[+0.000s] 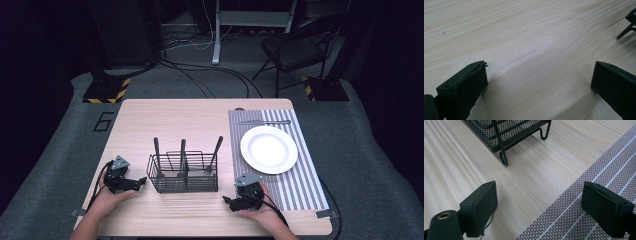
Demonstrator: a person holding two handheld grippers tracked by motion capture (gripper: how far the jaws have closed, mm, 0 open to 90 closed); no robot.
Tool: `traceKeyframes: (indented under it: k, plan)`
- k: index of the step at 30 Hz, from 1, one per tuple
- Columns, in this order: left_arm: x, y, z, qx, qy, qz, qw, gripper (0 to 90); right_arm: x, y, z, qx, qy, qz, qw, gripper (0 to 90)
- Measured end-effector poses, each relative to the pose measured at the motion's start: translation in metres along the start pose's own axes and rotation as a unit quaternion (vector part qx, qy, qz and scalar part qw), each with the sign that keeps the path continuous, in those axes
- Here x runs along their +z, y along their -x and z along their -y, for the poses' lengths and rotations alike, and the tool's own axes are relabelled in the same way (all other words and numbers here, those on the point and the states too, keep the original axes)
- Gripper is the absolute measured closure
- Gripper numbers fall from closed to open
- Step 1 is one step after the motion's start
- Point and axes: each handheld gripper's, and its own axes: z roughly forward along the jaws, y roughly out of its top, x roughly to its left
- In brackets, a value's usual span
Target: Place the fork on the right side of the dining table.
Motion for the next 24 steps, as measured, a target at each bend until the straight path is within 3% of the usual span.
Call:
traceKeyframes:
  k: [24]
  plan:
    - [0.0000,-0.0002,-0.0001,0.001,0.000,0.001,1.0000,0.2,0.0002,-0.0002,-0.0002,0.004,0.001,0.002,1.0000,13.8]
